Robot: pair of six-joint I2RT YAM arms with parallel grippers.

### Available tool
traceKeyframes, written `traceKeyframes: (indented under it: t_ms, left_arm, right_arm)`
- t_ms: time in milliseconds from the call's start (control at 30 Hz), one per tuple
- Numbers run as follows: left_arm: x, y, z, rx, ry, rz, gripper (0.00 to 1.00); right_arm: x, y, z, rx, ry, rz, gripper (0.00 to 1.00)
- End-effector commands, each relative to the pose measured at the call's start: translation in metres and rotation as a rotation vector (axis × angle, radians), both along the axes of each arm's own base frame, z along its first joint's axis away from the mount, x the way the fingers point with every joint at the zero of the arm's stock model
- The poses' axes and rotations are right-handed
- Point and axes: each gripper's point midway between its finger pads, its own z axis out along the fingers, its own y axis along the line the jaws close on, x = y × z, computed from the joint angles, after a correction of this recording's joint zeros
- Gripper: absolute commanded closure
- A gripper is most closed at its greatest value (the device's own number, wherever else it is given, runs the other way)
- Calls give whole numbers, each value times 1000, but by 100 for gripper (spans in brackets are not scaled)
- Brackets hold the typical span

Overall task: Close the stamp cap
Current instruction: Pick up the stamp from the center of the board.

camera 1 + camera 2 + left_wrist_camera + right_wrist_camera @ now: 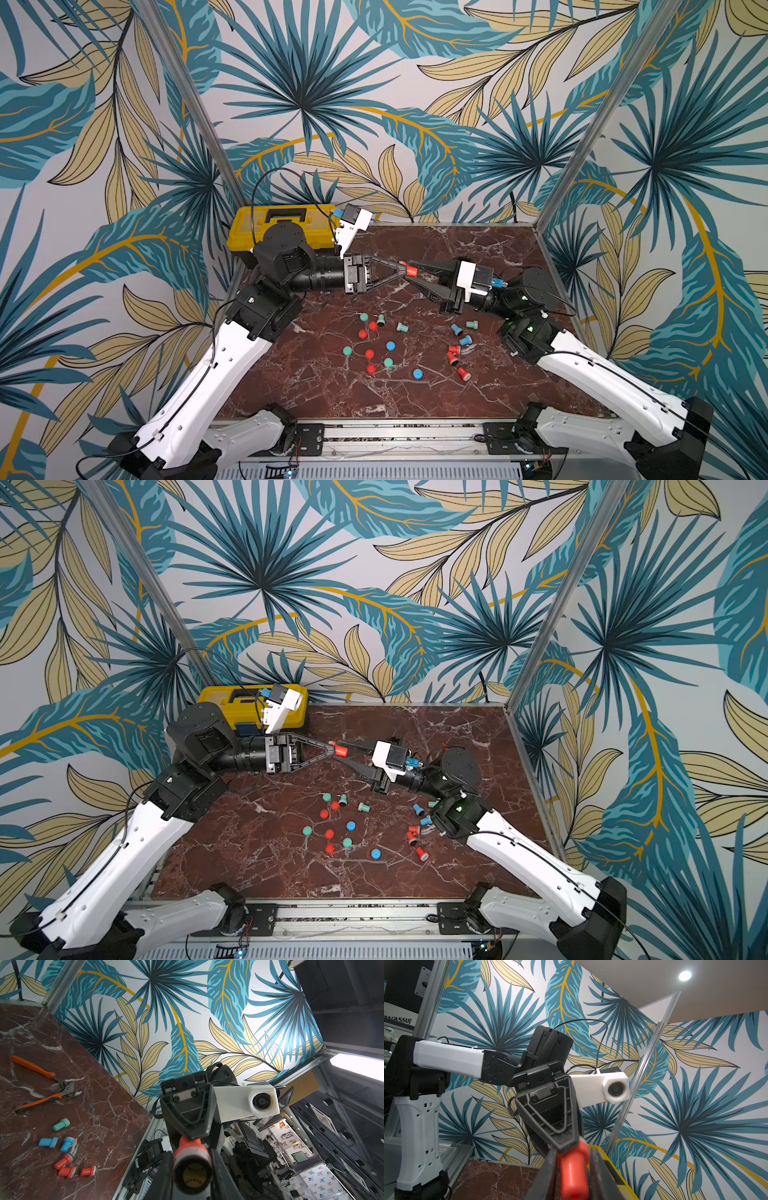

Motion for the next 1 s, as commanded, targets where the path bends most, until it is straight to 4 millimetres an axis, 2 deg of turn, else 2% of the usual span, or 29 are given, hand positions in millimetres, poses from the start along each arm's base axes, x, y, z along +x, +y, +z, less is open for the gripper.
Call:
traceKeyframes:
  t_ms: [0, 300, 667, 800, 967]
  left_arm:
    - [-9, 5, 9, -21, -37, -12, 83]
    - [-12, 7, 11, -26, -41, -6, 83]
    - [-10, 5, 4, -18, -20, -7, 83]
    - [-10, 4, 6, -20, -22, -11, 82]
    - [-10, 3, 8, -21, -25, -17, 80]
  right_arm:
    - [-3, -1, 11, 27, -16, 8, 71]
    - [-1, 0, 4, -6, -17, -16, 73]
    - [-7, 5, 10, 4, -38, 34, 73]
    - [-5, 8, 7, -5, -31, 32, 76]
    - [-3, 7, 6, -4, -23, 17, 87]
